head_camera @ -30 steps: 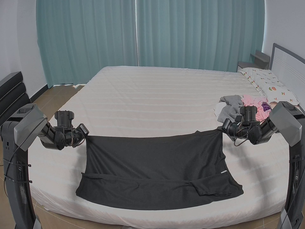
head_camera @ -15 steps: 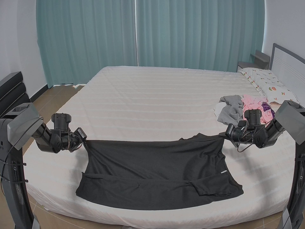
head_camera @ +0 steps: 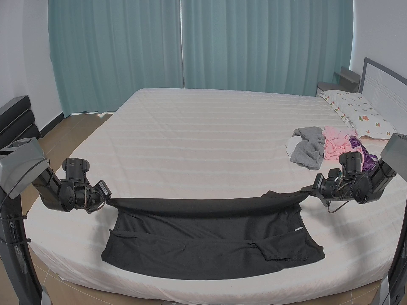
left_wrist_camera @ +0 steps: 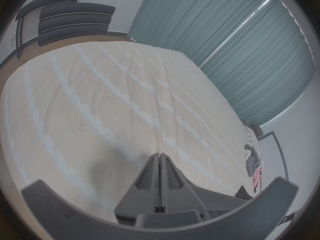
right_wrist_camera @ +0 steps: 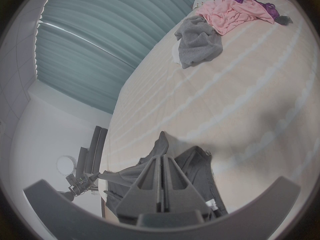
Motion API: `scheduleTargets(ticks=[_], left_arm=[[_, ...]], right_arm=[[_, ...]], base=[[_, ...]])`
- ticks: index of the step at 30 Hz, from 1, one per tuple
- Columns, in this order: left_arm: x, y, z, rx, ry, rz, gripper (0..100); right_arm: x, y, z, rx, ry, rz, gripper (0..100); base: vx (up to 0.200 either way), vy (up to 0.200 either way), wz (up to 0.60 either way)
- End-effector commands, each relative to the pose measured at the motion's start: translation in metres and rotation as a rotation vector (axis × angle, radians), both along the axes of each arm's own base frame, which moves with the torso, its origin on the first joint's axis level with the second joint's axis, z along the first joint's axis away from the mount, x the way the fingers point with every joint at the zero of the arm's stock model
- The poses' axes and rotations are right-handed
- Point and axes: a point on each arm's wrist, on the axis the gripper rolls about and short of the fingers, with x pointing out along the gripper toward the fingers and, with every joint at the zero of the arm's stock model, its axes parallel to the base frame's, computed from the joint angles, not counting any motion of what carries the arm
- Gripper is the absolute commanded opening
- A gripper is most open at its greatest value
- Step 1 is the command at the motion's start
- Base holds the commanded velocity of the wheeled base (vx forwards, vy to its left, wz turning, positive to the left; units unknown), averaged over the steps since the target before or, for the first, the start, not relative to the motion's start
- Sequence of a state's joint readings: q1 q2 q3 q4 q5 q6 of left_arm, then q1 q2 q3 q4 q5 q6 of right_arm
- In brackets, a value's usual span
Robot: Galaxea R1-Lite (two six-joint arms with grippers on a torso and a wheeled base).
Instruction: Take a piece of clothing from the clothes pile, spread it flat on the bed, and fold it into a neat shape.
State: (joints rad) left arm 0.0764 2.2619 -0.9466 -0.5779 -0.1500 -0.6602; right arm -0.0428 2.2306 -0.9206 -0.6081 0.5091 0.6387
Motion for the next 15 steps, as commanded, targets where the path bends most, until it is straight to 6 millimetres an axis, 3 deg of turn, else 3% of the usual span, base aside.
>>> scheduleTargets(ticks=[1, 15], left_arm=[[-0.018, -0.002, -0.01, 0.026, 0.053, -0.032, 0], [-0.05, -0.005, -0.018, 0.08, 0.088, -0.091, 0]], right_arm=[[-0.015, -0.005, -0.008, -0.021, 0.033, 0.02, 0], [-0.038, -0.009, -0.029, -0.075, 0.093, 0.078, 0]], base=[[0.0, 0.0, 0.0], [0.0, 0.0, 0.0]])
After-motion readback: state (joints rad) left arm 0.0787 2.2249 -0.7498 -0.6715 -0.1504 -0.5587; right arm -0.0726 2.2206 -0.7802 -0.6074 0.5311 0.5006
